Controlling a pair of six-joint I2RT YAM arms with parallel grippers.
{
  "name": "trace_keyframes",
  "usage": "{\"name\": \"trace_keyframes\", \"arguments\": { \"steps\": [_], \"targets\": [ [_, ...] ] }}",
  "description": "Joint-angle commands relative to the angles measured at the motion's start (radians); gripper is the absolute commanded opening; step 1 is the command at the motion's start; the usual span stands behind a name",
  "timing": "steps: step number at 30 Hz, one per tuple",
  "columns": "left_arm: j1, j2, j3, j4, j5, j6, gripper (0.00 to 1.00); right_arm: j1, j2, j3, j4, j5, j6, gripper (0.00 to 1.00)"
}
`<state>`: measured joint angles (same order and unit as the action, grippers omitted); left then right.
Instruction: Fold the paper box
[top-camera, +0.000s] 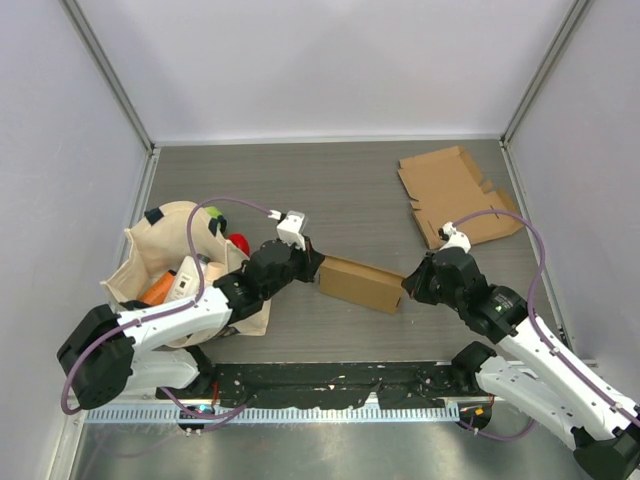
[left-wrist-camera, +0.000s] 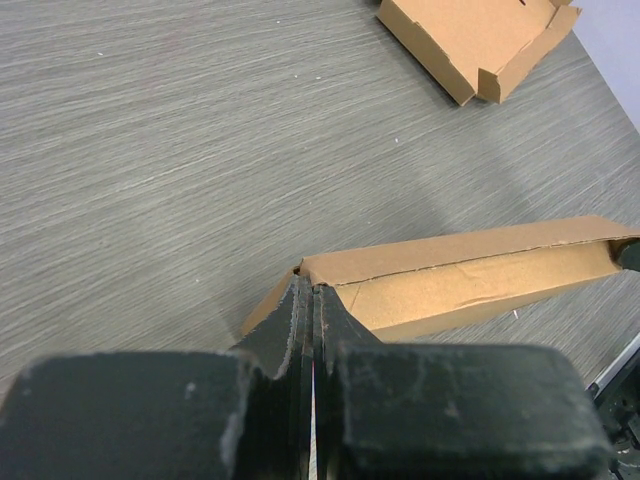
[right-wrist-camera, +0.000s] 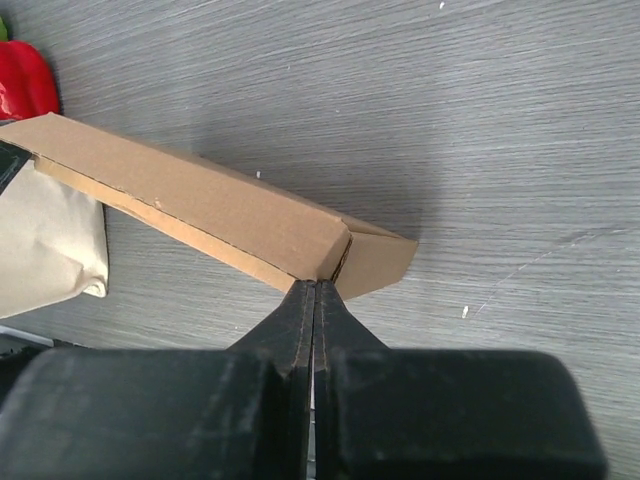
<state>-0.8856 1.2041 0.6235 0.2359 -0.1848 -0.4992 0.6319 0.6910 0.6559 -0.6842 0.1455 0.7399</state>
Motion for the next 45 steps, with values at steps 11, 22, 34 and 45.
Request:
{"name": "trace_keyframes", "arguments": {
  "steps": [11,22,34,45],
  "targets": [
    [-0.029,-0.011,-0.033,-0.035,-0.012,0.007,0.0,0.002,-0.016,0.194,-0.197,0.085,0.315,0.84],
    [-0.029,-0.015,-0.028,-0.046,-0.004,0.011,0.0,0.0,0.002,0.065,-0.018,0.065,0.43,0.71],
    [-0.03,-0.029,-0.025,-0.058,-0.004,0.016,0.0,-0.008,0.021,0.024,-0.015,0.055,0.46,0.71],
    [-0.03,-0.044,-0.015,-0.101,0.016,-0.004,0.15,-0.009,0.004,-0.056,0.023,0.029,0.449,0.56]
  ]
}}
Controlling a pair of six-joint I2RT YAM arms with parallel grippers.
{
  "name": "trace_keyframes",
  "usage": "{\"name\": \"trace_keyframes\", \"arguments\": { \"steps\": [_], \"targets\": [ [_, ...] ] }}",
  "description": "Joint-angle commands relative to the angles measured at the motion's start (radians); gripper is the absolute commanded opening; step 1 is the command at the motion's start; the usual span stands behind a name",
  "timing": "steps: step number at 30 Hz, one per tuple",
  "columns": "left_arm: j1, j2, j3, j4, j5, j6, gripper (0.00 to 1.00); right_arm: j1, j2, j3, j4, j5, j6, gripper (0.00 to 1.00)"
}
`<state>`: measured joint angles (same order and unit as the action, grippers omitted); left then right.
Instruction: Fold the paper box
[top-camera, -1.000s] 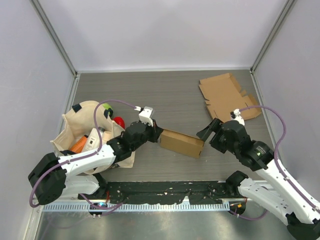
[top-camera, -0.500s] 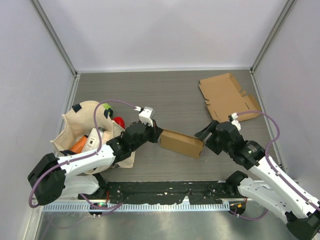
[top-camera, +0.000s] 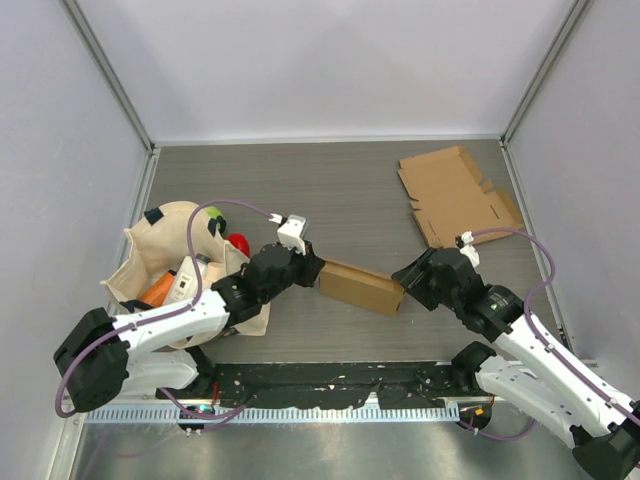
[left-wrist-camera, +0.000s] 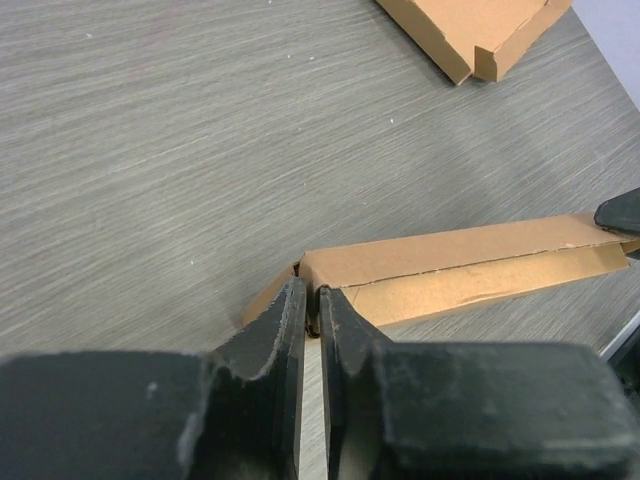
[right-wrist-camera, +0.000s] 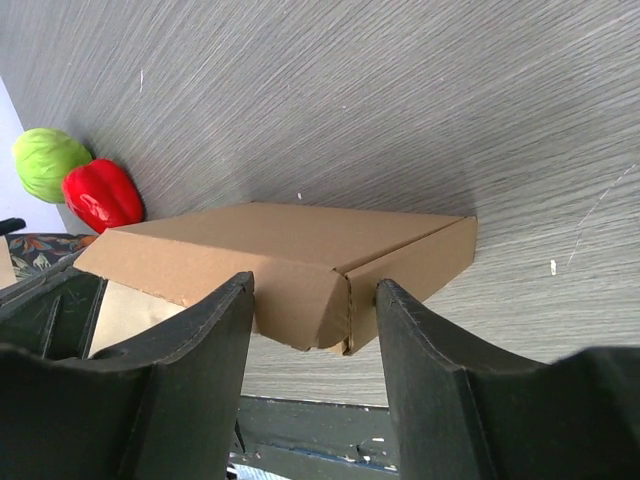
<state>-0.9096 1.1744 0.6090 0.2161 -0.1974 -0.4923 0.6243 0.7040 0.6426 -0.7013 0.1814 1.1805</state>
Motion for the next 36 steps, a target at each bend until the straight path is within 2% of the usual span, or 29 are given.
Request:
{"name": "trace_keyframes", "arguments": {
  "steps": [1,2,4,10,13,15,18,19,21,27,33,36],
  "targets": [
    [-0.006,-0.019,0.009,-0.101,0.035,-0.012,0.27,-0.003,-0.011,-0.05,0.052,-0.011,0.01,0.55],
    [-0.006,-0.024,0.017,-0.118,0.041,-0.015,0.33,-0.002,-0.012,-0.061,0.062,-0.017,0.01,0.5],
    [-0.006,-0.051,0.034,-0.161,0.05,-0.023,0.44,-0.001,-0.011,-0.081,0.078,-0.026,0.01,0.48],
    [0.008,-0.143,0.127,-0.332,0.084,-0.028,0.56,-0.001,-0.023,-0.1,0.083,-0.011,-0.024,0.45],
    [0.041,-0.142,0.202,-0.415,0.113,-0.061,0.73,-0.001,-0.024,-0.104,0.091,-0.003,-0.047,0.46],
    [0.067,-0.107,0.265,-0.454,0.173,-0.09,0.73,-0.001,-0.021,-0.101,0.095,-0.005,-0.061,0.45],
    [0.127,-0.033,0.325,-0.544,0.269,-0.126,0.65,-0.001,-0.015,-0.098,0.097,-0.003,-0.068,0.45],
    [0.15,-0.018,0.356,-0.572,0.285,-0.127,0.56,-0.001,-0.014,-0.097,0.097,-0.002,-0.074,0.46],
    [0.161,0.011,0.368,-0.581,0.314,-0.121,0.41,-0.001,-0.017,-0.092,0.097,0.004,-0.079,0.46],
    [0.163,0.042,0.321,-0.538,0.386,-0.118,0.17,-0.001,-0.014,-0.087,0.097,0.004,-0.084,0.46],
    [0.164,0.056,0.22,-0.472,0.412,-0.152,0.04,-0.001,-0.02,-0.092,0.089,0.004,-0.084,0.46],
    [0.164,0.053,0.173,-0.445,0.418,-0.163,0.03,-0.001,-0.018,-0.092,0.086,0.006,-0.087,0.45]
  ]
}}
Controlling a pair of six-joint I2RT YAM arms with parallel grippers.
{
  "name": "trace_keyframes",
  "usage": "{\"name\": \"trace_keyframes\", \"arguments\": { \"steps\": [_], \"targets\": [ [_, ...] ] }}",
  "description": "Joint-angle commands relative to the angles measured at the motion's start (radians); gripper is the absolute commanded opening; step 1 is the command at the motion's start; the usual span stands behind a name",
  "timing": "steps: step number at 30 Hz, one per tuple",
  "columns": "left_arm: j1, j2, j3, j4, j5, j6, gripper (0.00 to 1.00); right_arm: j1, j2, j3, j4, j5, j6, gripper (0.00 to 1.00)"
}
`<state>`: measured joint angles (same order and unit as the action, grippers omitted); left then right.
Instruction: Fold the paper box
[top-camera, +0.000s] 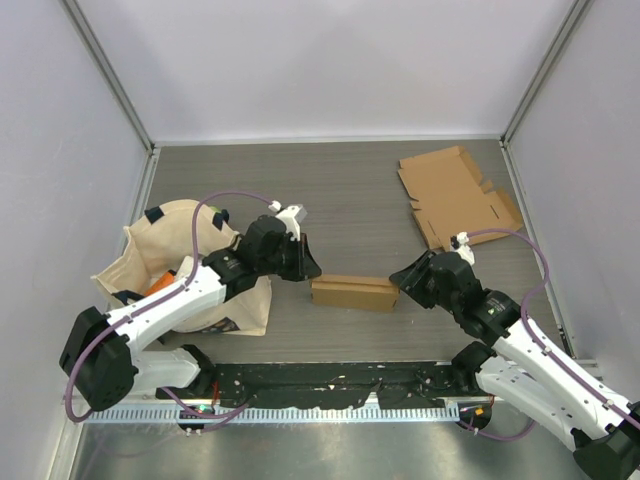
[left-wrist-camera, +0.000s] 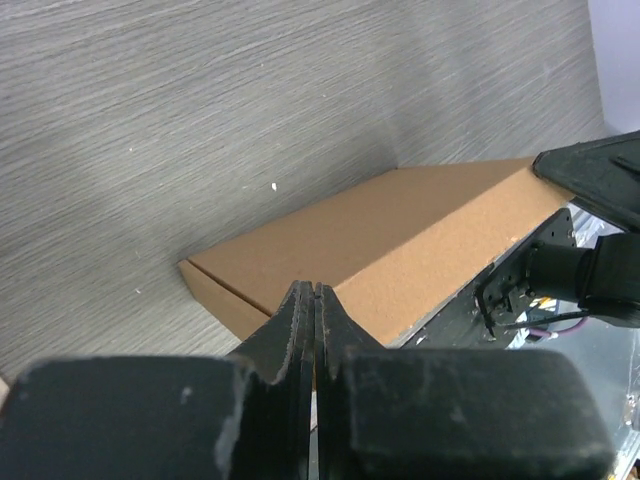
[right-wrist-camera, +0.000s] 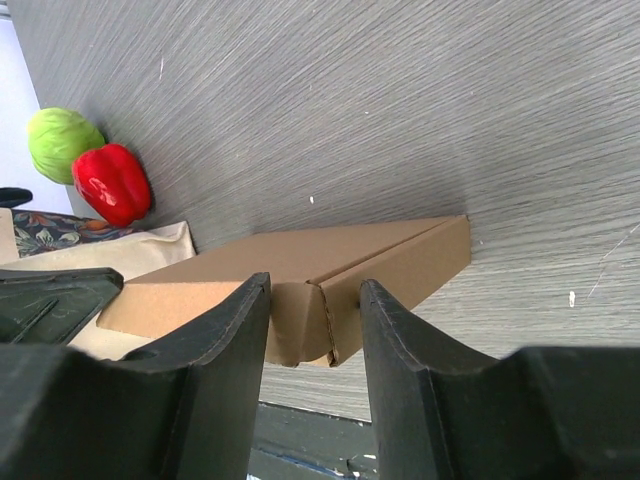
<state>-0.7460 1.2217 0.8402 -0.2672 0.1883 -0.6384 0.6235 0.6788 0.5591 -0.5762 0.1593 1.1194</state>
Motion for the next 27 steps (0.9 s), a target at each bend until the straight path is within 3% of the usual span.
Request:
{"name": "trace_keyframes", "arguments": {
  "steps": [1,3,7,10,18,23,27],
  "targets": [
    [-0.001,0.004,-0.061,0.033,0.017,-0.009,0.03,-0.002,0.007,0.001,-0.04,0.025,-0.03,0.46],
    [-0.001,0.005,-0.049,0.01,0.005,0.003,0.03,-0.001,0.007,0.016,-0.043,0.016,-0.082,0.51],
    [-0.001,-0.004,-0.039,-0.001,-0.007,0.014,0.04,-0.001,-0.01,0.105,-0.119,0.026,-0.17,0.69],
    [-0.001,-0.001,-0.017,-0.03,-0.035,0.029,0.06,0.001,-0.021,0.139,-0.154,0.016,-0.182,0.73],
    [-0.001,0.022,-0.003,-0.014,-0.027,0.029,0.11,-0.001,-0.05,0.047,-0.076,-0.105,0.0,0.73],
    [-0.001,0.041,0.013,-0.01,-0.024,0.026,0.11,-0.001,-0.094,-0.03,-0.031,-0.13,0.201,0.72],
    [-0.001,0.056,0.03,-0.012,-0.023,0.032,0.12,-0.001,-0.127,-0.042,-0.06,-0.107,0.264,0.74]
  ]
}}
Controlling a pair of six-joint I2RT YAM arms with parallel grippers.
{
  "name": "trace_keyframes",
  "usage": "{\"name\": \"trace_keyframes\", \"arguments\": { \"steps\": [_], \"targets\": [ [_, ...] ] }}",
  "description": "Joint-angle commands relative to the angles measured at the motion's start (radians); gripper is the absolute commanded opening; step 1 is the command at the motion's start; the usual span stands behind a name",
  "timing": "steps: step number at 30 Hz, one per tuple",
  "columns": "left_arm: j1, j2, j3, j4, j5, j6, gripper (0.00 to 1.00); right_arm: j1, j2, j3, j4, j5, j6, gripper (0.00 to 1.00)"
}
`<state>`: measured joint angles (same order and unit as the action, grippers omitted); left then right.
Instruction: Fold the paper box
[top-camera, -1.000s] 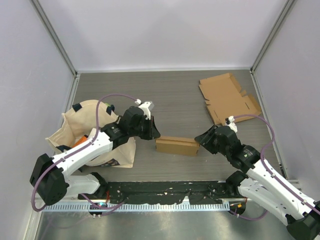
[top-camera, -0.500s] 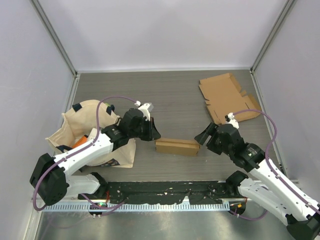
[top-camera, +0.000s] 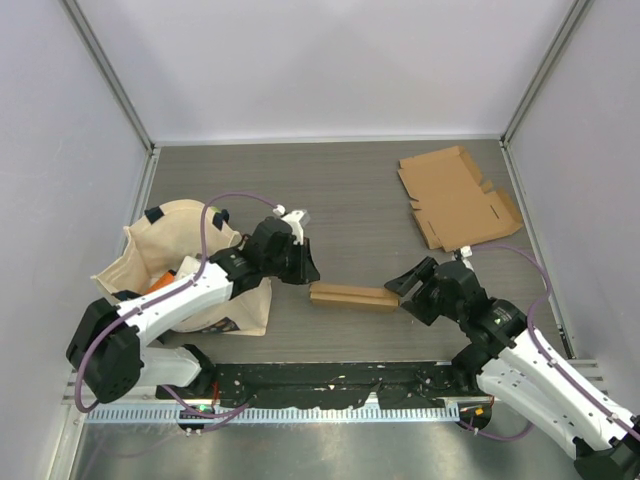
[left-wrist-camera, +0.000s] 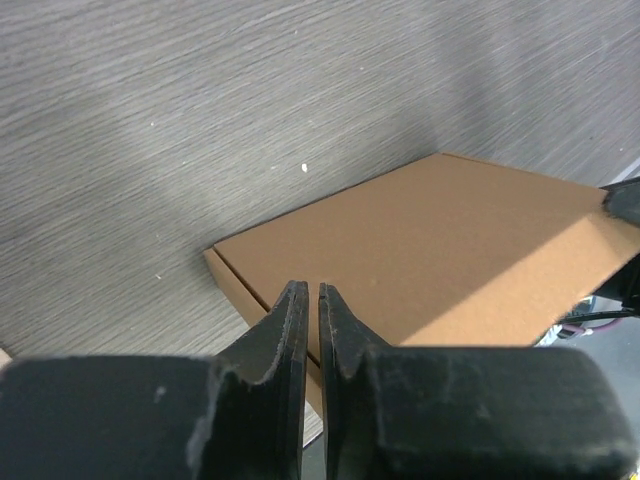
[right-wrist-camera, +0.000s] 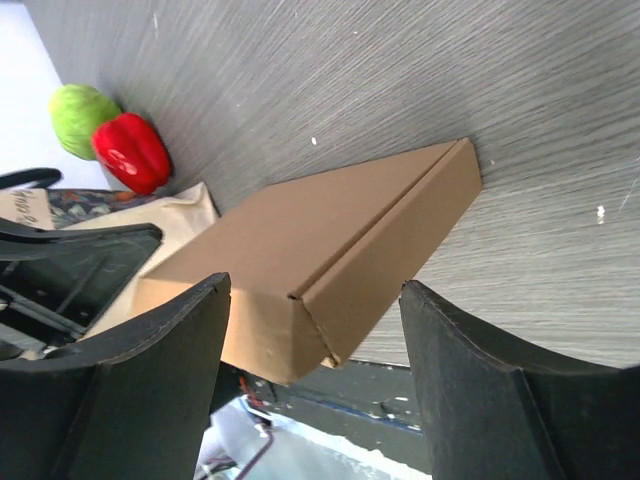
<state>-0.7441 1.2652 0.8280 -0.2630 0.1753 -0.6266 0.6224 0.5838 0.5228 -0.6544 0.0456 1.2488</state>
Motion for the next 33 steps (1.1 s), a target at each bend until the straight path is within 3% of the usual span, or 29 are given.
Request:
{"name": "trace_keyframes", "arguments": {
  "steps": [1,7,9,11,13,15,16,20,23,25,28,31,32,33],
  "targets": [
    [-0.001,0.016,0.043,-0.015,-0.007,0.021,0.12,0.0,-0.048,-0.013,0.018,0.005,0.15,0.74],
    [-0.003,0.033,0.057,-0.008,0.003,0.027,0.17,0.0,-0.081,-0.017,0.079,-0.007,0.216,0.76],
    [-0.003,0.037,0.077,-0.027,-0.01,0.06,0.27,0.0,-0.03,0.009,0.082,0.022,0.146,0.76],
    [-0.004,0.033,0.117,-0.089,-0.037,0.094,0.4,0.0,0.09,0.084,0.037,0.061,-0.074,0.75],
    [-0.008,0.014,0.14,-0.125,-0.06,0.142,0.46,0.0,0.201,0.136,-0.002,0.033,-0.283,0.75],
    [-0.02,0.013,0.166,-0.176,-0.063,0.174,0.66,0.01,0.267,0.143,-0.033,-0.018,-0.334,0.76],
    [-0.024,0.016,0.174,-0.189,-0.054,0.182,0.69,0.011,0.261,0.125,-0.019,-0.029,-0.342,0.76],
    [-0.151,0.049,0.168,-0.213,-0.074,0.229,0.66,0.011,0.197,0.08,0.032,-0.122,-0.367,0.76],
    [-0.215,0.1,0.169,-0.171,-0.168,0.19,0.59,0.028,0.231,0.06,-0.011,-0.197,-0.399,0.68],
    [-0.213,0.163,0.18,-0.106,-0.217,0.113,0.47,0.055,0.206,0.052,-0.06,-0.149,-0.411,0.65],
    [-0.213,0.296,0.248,-0.077,-0.2,0.071,0.43,0.14,0.182,0.115,-0.16,-0.063,-0.433,0.59],
    [-0.213,0.422,0.335,-0.108,-0.18,0.067,0.38,0.284,0.191,0.157,-0.171,-0.064,-0.399,0.43],
    [-0.212,0.437,0.347,-0.113,-0.18,0.061,0.37,0.324,0.191,0.157,-0.157,-0.064,-0.384,0.32],
    [-0.21,0.45,0.353,-0.104,-0.18,0.057,0.37,0.426,0.185,0.145,-0.121,-0.058,-0.346,0.28]
  ]
}}
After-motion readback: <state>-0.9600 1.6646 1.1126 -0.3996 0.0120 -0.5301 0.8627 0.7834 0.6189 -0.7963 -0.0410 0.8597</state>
